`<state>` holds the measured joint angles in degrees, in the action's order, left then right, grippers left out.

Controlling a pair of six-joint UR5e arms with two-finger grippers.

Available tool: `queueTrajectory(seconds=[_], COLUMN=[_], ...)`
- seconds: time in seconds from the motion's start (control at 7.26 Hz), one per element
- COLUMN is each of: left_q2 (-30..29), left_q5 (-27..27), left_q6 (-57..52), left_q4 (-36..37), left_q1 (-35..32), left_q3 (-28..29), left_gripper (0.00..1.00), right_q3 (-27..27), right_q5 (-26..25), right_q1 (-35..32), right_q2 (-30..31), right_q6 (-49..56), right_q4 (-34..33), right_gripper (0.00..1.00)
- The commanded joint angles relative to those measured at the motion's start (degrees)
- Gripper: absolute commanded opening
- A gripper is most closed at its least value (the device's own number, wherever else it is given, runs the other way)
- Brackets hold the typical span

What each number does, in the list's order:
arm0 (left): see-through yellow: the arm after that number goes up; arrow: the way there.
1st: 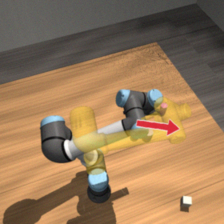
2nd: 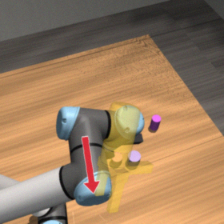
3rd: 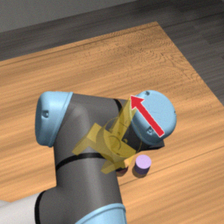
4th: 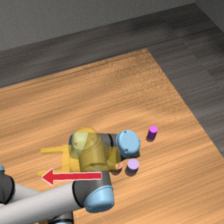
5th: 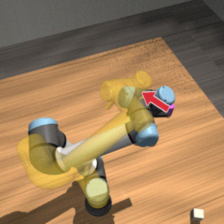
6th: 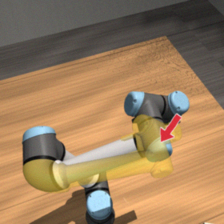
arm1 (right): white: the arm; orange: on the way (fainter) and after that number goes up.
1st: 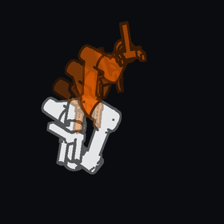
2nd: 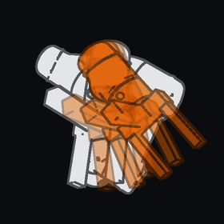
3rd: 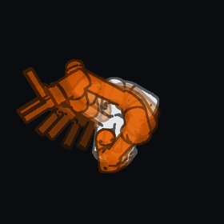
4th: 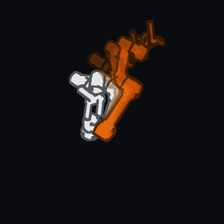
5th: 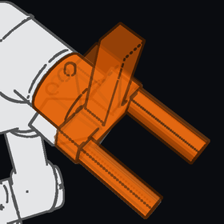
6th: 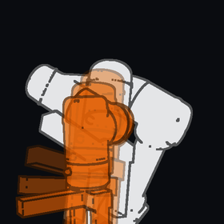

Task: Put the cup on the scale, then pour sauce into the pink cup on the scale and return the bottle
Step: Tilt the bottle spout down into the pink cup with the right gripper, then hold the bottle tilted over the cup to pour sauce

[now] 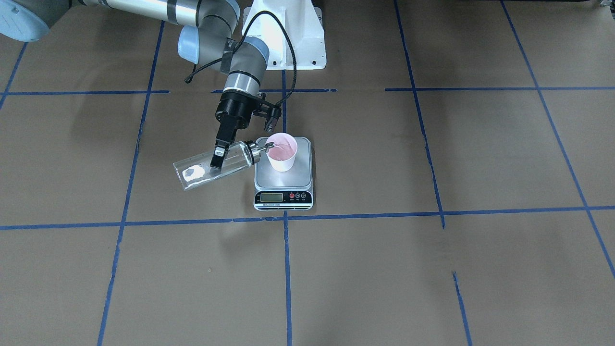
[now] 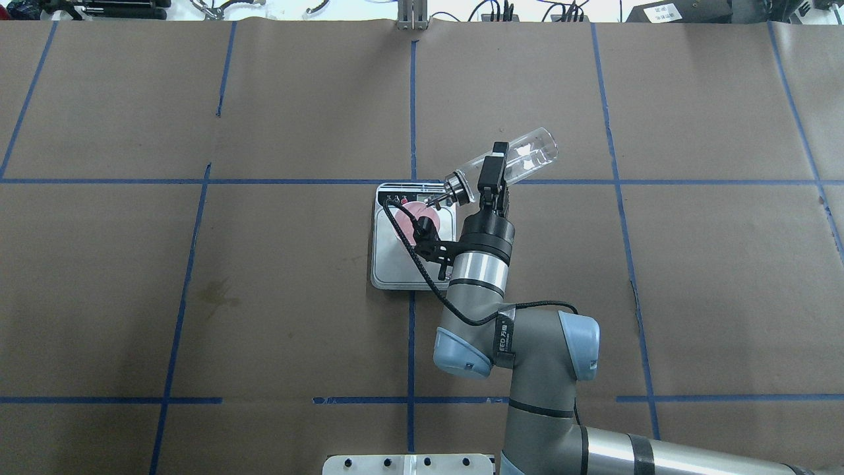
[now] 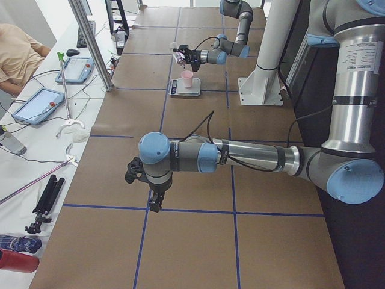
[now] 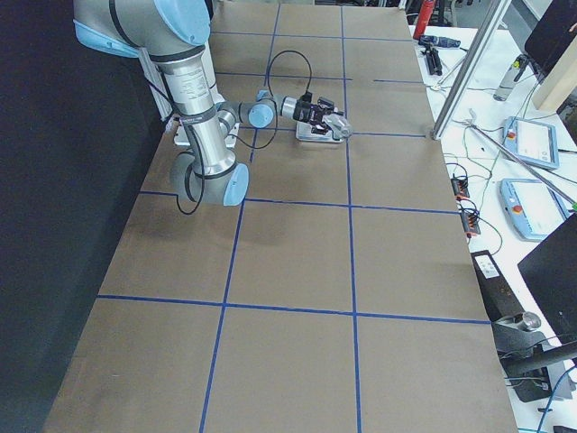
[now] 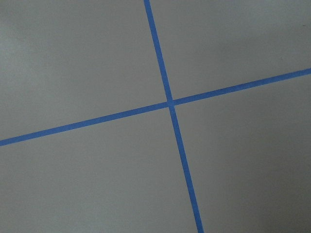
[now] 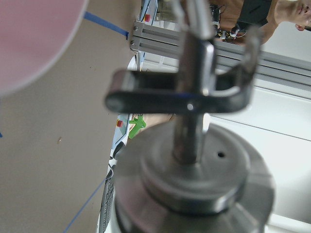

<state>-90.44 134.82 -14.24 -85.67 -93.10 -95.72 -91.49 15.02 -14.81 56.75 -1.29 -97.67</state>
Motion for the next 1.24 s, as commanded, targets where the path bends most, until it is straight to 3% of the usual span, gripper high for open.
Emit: queueTrajectory(seconds=[0.0, 1.1], left_q2=[0.00, 0.00], left_q5=[0.00, 0.00], left_q6=[0.00, 0.00], left_q4=[0.07, 0.07], left_q1=[0.02, 0.02], left_q3=[0.00, 0.00], left_gripper=[1.00, 1.00], right_q3=[-0.09, -0.18], right_q5=[-0.60, -3.16], right_q1=[0.04, 0.04], right_q2=[0.11, 0.46], right_q6=[0.32, 3.05], right_q4=[0.02, 0.02], right_gripper=[0.00, 0.00])
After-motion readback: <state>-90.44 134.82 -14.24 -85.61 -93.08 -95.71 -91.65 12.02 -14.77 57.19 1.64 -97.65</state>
